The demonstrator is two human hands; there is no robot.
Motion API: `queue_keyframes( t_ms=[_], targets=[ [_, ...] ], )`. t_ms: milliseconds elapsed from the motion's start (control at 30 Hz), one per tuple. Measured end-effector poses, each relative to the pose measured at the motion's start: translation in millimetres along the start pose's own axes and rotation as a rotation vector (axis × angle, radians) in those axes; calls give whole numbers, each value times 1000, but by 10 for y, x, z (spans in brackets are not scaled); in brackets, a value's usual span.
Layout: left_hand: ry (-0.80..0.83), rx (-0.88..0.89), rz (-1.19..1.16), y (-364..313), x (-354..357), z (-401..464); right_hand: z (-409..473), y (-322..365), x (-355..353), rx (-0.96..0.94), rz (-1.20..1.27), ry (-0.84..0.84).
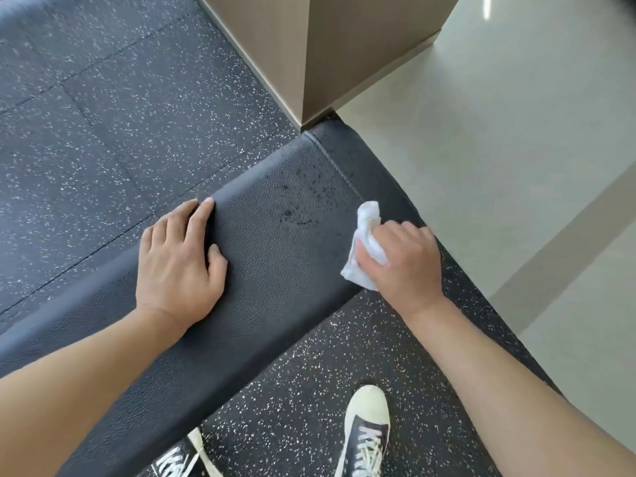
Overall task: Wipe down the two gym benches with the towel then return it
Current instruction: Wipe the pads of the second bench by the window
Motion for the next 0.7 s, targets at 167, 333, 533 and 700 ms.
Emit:
queue_keyframes(
  t_ms=[167, 333, 533, 700],
  targets=[
    [10, -8, 2, -1, -11, -1, -213, 1023, 272, -47, 8, -18],
    [20, -20, -17, 0, 13, 2, -419, 1802, 423, -360, 198, 59],
    [5, -2, -4, -5, 4, 2, -139, 984, 202, -347, 31, 46],
    [4, 2, -9, -3, 1, 9, 220, -2, -2, -43, 19, 14]
  ],
)
Point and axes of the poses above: each hand's wrist, its own z-axis towards the middle knuckle, its own x-axis out of the palm, y = z × x, the point moved 6 cm from there along z, towards the middle knuckle, and after that the axes turned 4 degrees about y, right-handed, at the moved point
